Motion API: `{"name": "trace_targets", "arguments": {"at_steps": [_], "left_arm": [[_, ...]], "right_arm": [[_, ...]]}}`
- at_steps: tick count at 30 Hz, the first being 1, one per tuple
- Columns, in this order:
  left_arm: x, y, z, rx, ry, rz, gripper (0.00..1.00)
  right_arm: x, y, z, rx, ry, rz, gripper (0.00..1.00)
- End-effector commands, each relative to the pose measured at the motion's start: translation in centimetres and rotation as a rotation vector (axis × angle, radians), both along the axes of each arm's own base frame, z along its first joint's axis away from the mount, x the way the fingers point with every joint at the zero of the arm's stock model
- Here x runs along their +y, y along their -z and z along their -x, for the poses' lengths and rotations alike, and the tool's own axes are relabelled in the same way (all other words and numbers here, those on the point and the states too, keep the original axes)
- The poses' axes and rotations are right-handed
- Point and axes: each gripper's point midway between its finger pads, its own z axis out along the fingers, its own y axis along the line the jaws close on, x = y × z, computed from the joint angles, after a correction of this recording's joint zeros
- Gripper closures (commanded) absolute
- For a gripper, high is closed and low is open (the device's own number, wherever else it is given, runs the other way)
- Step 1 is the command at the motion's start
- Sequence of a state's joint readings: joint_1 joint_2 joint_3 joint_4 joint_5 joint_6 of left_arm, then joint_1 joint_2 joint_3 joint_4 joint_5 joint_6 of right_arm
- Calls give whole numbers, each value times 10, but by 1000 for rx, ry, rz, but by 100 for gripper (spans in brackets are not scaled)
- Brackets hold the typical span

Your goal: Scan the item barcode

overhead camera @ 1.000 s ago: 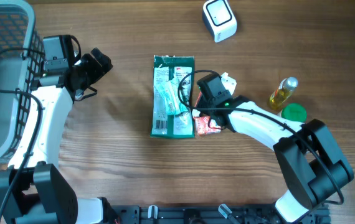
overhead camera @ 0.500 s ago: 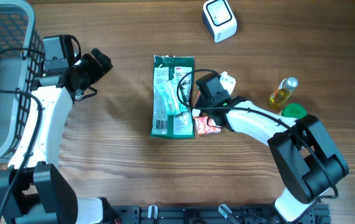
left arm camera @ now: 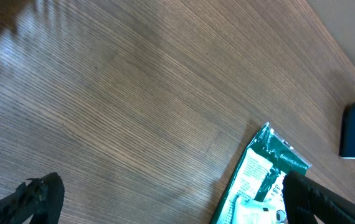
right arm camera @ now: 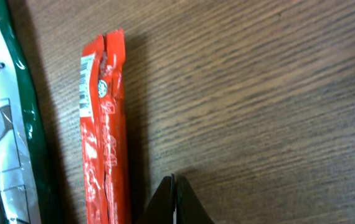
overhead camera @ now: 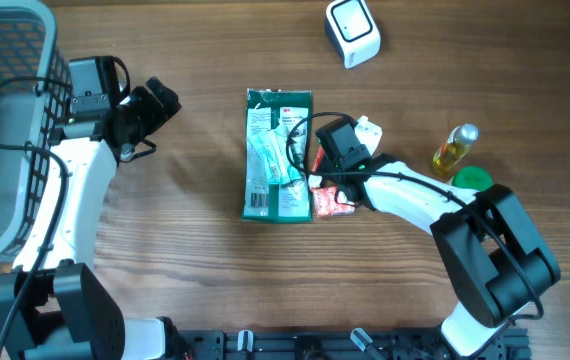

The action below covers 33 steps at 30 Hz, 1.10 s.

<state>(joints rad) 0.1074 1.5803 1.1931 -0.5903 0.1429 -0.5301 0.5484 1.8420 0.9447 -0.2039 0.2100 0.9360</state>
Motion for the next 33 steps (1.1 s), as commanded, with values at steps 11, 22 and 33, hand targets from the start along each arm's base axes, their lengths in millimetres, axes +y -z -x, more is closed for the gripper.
{"name": "trace_targets", "arguments": {"at_steps": [11,22,33], "left_arm": [[2,-1,-2,-3,-12,0,0],[2,-1,-2,-3,-12,0,0],[2,-1,-2,-3,-12,0,0]], "right_arm": [[-12,-18,71,298,-104,0,94],[21,-30,134,553,-449,-176,91],[26,-34,142,562,-563,-198,69]]}}
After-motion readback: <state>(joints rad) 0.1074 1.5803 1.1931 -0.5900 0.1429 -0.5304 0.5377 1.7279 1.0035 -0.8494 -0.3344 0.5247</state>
